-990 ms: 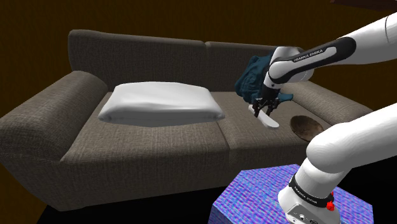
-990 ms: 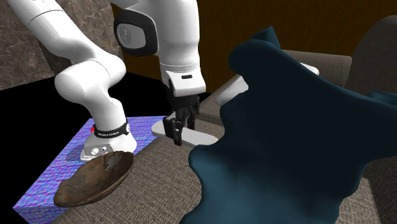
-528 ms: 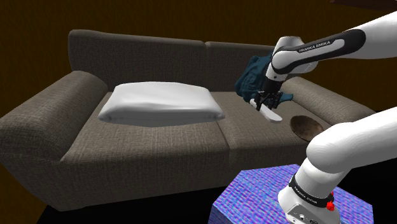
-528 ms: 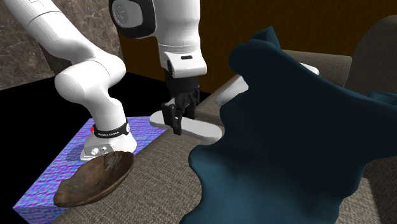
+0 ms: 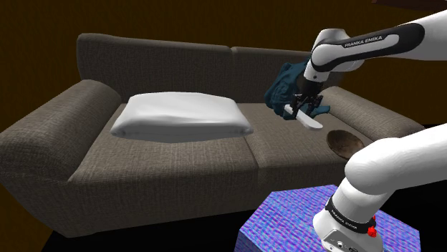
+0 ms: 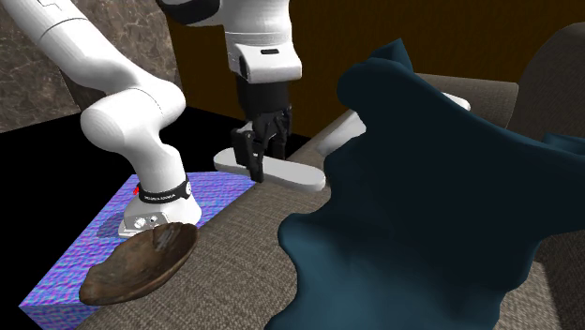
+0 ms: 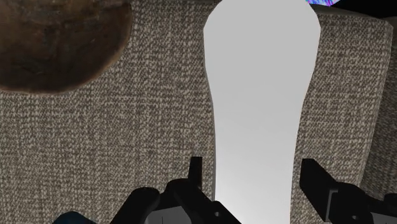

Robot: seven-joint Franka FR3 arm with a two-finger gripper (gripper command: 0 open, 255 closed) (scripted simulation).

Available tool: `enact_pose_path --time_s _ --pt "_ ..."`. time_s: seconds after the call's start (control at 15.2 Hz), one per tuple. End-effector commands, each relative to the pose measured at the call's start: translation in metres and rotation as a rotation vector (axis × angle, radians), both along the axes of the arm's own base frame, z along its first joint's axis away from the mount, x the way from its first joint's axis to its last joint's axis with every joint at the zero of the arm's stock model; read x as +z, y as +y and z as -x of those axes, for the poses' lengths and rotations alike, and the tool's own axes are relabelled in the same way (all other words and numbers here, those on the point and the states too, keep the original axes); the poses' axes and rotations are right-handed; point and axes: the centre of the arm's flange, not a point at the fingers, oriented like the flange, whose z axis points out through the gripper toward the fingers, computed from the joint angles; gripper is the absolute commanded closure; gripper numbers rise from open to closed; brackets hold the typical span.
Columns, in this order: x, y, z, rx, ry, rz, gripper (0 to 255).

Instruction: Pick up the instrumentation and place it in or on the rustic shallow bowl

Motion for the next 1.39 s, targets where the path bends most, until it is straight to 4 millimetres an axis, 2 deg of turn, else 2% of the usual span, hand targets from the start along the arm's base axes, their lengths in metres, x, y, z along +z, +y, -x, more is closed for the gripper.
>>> enact_pose_path --time_s 0.0,0.99,1.06,1.32 --pt "0.004 -0.010 0.018 0.000 0.000 0.000 255" --pt "0.011 -0.110 0.189 0.000 0.000 0.000 255" --pt "0.011 -0.112 0.193 0.000 0.000 0.000 255" --pt "-0.010 -0.112 0.193 0.000 0.000 0.000 255"
